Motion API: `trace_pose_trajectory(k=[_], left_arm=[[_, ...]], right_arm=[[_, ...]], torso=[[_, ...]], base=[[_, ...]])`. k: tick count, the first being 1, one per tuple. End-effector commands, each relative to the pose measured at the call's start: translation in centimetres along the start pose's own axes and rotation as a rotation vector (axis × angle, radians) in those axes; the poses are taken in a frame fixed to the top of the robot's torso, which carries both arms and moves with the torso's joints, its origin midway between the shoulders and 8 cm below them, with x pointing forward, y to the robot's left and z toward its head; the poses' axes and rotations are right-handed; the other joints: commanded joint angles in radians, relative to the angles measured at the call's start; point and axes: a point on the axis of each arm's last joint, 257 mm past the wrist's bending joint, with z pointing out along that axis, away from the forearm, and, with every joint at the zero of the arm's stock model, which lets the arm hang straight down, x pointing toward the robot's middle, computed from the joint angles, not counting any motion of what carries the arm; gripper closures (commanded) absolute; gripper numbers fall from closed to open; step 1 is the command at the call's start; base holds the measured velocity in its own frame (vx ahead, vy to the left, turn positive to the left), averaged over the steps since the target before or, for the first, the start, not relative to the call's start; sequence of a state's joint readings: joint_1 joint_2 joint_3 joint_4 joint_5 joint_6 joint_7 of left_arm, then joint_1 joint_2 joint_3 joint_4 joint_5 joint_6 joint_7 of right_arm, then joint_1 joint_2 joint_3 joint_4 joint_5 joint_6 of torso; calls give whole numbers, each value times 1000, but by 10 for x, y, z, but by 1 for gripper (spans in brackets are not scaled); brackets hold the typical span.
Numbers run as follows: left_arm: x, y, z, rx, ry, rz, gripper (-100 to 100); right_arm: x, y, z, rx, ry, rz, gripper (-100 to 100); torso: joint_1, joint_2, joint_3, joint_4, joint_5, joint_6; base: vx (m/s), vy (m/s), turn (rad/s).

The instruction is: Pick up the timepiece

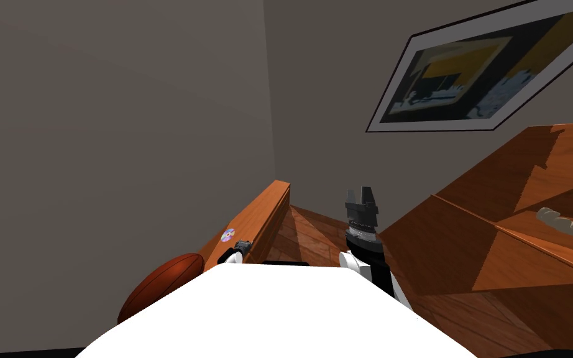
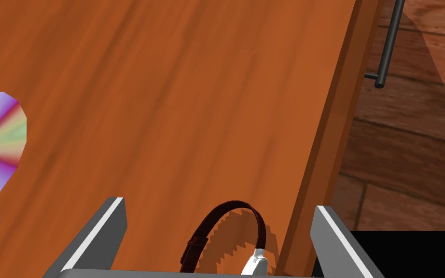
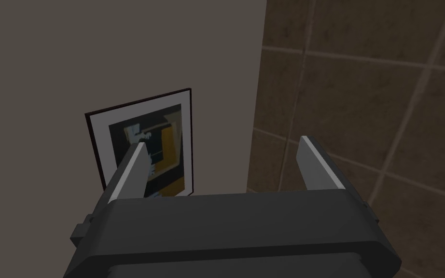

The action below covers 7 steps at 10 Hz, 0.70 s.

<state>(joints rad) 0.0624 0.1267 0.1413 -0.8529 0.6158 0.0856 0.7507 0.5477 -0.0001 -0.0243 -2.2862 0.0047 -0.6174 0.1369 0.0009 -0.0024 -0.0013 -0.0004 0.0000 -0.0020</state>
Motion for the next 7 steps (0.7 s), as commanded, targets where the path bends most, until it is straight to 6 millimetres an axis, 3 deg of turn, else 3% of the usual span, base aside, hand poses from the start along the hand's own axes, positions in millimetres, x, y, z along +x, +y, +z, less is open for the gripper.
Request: trace_pose_trajectory(k=[1,5,6,7], left_arm=[[-1,1,-2,2,3,-24,-100],[-5,3,-5,4,9,-26,-100],[-5,3,-5,4,9,-29,100],[-5,3,-5,4,9,-28,100]], right_arm=[[0,0,0,0,0,0,0],[0,0,0,0,0,0,0],[0,0,0,0,0,0,0],[0,0,0,0,0,0,0]], torso=[[0,0,0,0,0,0],[0,1,0,0,0,0],[-1,0,0,0,0,0],[-1,0,0,0,0,0]], base=[[-5,10,-34],[0,5,-24],[0,0,0],[0,-4,-11]])
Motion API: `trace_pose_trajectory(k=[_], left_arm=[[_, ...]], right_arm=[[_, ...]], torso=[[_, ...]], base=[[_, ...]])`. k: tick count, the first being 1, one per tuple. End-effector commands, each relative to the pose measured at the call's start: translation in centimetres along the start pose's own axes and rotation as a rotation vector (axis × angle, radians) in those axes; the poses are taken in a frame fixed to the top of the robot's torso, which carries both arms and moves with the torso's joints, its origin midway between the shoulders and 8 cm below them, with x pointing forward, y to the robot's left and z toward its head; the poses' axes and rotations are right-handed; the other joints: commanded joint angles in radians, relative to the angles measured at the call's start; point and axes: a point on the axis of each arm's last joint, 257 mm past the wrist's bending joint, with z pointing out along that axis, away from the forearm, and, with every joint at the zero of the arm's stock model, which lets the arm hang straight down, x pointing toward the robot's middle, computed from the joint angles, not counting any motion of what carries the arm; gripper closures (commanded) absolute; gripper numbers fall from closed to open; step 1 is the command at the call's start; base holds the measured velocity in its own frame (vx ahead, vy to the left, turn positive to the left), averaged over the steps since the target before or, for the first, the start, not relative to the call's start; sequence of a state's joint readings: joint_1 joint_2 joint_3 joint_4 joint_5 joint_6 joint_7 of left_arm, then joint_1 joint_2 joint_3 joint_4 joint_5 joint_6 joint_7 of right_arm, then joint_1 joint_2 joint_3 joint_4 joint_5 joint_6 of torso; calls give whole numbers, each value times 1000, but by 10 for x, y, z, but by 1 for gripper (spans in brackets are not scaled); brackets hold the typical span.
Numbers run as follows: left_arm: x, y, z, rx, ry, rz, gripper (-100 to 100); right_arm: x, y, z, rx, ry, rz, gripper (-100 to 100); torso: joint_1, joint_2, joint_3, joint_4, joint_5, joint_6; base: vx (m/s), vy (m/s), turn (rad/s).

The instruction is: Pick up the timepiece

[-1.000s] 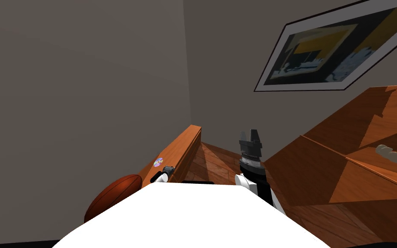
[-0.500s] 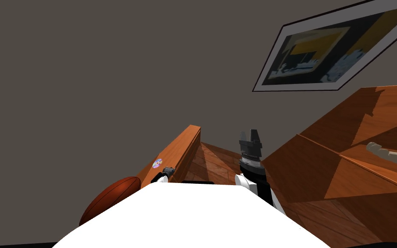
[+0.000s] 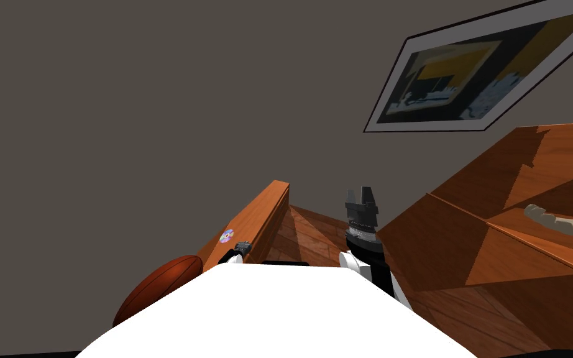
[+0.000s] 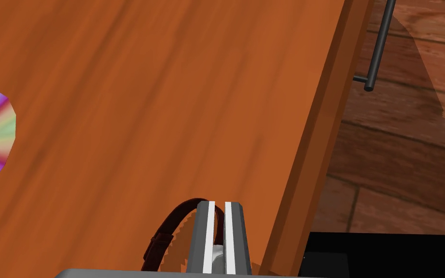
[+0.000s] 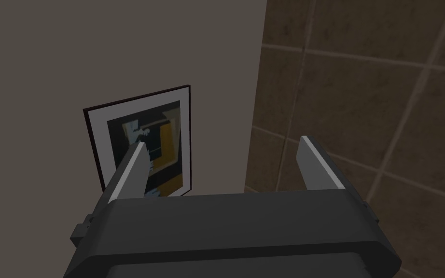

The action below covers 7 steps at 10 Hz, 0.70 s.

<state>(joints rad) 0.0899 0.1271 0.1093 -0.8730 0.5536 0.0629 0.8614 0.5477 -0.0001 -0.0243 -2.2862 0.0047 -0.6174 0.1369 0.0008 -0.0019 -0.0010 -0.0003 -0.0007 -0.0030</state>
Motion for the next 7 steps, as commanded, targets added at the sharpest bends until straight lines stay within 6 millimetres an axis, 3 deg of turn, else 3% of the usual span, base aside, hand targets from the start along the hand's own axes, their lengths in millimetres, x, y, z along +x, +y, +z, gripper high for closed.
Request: trace_pose_trajectory(k=[1,3,4,5,7], left_arm=[[0,0,0,0,0,0,100],[0,-1,0,1,0,1,100],[0,-1,0,1,0,1,0],[3,-4,3,1,-5,-6,100],[7,-5,6,-2,-9,-19,100]], right_arm=[[0,0,0,0,0,0,0],[0,0,0,0,0,0,0],[0,0,0,0,0,0,0],[0,0,0,0,0,0,0],[0,0,0,0,0,0,0]], torso=[[0,0,0,0,0,0],[0,0,0,0,1,1],[0,0,0,0,1,1],[0,0,0,0,1,1],[-1,-1,-1,0,0,0]], base=[[0,0,0],[0,0,0],[0,0,0],[11,-8,41],[6,-14,52]])
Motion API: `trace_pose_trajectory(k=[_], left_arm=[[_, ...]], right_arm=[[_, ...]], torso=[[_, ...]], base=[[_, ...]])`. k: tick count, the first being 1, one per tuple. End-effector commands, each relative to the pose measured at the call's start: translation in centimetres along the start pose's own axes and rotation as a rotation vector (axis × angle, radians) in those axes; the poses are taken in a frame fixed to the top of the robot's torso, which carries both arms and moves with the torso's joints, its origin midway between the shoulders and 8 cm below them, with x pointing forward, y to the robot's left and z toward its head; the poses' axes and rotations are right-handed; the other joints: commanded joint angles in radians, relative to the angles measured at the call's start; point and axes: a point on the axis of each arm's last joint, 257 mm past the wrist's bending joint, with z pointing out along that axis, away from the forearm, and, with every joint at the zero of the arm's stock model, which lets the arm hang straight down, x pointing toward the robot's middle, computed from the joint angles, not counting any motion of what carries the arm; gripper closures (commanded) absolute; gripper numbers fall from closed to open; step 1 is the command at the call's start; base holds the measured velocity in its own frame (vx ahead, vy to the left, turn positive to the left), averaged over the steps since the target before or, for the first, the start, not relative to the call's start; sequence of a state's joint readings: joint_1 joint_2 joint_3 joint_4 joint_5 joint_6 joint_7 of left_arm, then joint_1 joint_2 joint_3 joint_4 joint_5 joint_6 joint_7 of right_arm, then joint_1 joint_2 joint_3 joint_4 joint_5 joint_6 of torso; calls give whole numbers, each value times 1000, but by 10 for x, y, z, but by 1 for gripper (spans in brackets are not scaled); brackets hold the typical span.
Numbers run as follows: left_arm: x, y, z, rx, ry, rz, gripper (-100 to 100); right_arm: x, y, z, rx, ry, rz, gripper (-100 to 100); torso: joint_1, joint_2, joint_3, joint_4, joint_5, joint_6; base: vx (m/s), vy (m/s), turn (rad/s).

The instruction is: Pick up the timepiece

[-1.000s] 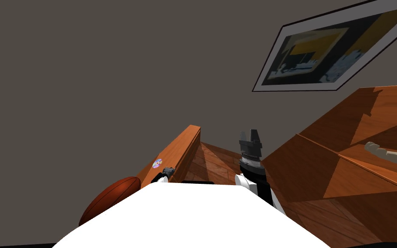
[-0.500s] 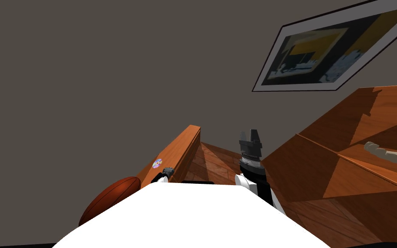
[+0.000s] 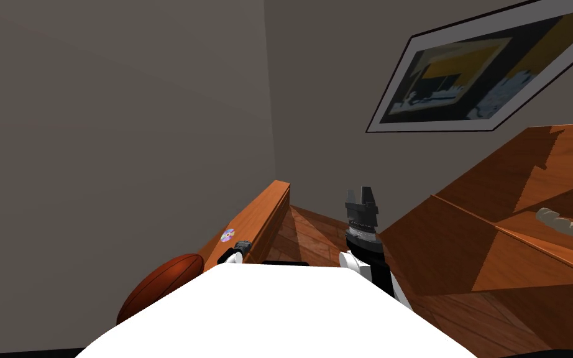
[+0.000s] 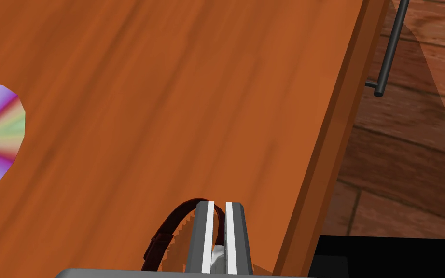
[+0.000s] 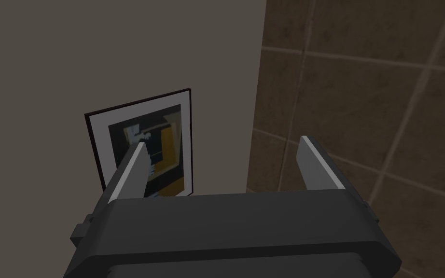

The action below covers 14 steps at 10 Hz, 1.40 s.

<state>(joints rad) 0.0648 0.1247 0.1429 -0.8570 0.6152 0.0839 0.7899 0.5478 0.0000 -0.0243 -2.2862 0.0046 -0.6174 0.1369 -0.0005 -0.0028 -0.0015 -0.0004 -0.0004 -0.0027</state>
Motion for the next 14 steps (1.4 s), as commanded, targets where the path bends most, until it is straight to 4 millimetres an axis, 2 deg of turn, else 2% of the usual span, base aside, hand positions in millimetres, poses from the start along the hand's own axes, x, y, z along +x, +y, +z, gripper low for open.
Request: trace_pose_trajectory(k=[1,14], left_arm=[[2,-1,1,-2,-3,20,100],[26,-2,14,-36,1,62,100]], right_arm=[[0,0,0,0,0,0,0],[0,0,0,0,0,0,0]], torso=[[0,0,0,0,0,0],[-1,2,1,0,0,0]], base=[[-5,-8,48],[-16,-15,41]])
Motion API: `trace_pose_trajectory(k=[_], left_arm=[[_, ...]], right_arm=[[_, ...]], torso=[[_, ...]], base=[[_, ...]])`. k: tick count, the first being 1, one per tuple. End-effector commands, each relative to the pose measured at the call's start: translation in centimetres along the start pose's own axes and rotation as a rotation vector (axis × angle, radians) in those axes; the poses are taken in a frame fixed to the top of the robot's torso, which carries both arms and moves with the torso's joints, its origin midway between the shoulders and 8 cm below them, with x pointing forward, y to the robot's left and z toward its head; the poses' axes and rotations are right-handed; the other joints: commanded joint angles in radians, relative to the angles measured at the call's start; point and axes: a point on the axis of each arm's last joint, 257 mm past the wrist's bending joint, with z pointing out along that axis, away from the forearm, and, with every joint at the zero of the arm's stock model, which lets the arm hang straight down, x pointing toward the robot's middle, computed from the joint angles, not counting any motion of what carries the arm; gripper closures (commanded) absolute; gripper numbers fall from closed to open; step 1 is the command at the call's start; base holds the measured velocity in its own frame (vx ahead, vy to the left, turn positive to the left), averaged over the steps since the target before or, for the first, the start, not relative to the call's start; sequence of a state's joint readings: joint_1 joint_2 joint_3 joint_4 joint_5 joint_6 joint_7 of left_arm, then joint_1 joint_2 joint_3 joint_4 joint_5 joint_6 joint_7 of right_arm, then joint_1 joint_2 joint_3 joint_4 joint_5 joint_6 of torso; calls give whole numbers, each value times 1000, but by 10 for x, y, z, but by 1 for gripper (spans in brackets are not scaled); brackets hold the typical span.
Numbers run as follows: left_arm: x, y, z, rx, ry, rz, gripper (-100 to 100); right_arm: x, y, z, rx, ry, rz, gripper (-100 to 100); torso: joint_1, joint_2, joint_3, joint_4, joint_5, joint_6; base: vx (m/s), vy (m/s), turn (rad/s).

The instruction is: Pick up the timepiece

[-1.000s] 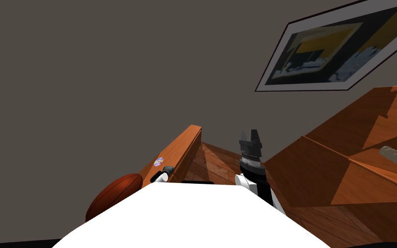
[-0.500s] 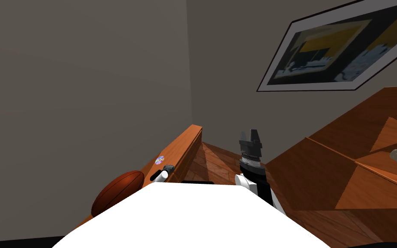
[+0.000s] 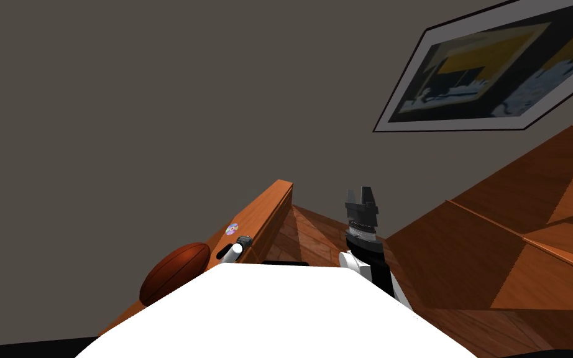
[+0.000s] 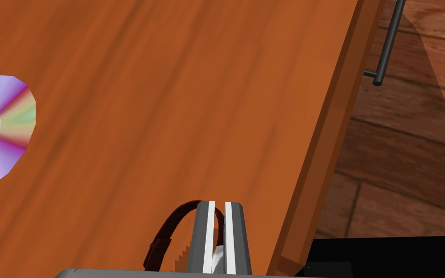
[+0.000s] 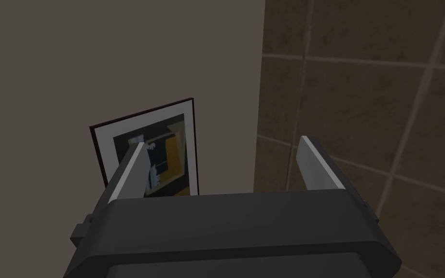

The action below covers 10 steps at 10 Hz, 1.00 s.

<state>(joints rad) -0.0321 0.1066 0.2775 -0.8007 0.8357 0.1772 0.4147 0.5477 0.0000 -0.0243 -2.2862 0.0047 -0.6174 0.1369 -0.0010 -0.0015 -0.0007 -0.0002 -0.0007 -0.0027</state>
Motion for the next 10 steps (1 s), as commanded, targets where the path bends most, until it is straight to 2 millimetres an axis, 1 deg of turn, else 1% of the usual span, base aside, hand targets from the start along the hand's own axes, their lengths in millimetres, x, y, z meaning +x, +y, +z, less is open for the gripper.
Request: trace_pose_trajectory(k=[1,2,3,5,6,7,9,10], left_arm=[[6,1,2,-10,7,-12,100],[6,1,2,-10,7,13,100],[13,1,4,-20,15,-17,100],[13,1,4,-20,15,25,100],[20,2,6,-30,25,-4,100],[20,2,6,-30,25,23,100],[20,2,6,-30,25,24,100],[20,2,6,-30,25,26,0]], right_arm=[[0,0,0,0,0,0,0],[0,0,0,0,0,0,0],[0,0,0,0,0,0,0],[0,0,0,0,0,0,0],[0,0,0,0,0,0,0],[0,0,0,0,0,0,0],[0,0,0,0,0,0,0],[0,0,0,0,0,0,0]], torso=[[0,0,0,0,0,0],[0,0,0,0,0,0],[0,0,0,0,0,0],[-1,0,0,0,0,0],[0,0,0,0,0,0],[0,0,0,0,0,0],[0,0,0,0,0,0],[0,-1,-1,0,0,0]], base=[[-15,-11,65],[-16,-13,42],[-24,-20,77],[-13,-15,14],[-15,-14,60],[-17,-15,42],[-4,-3,1],[0,0,0]])
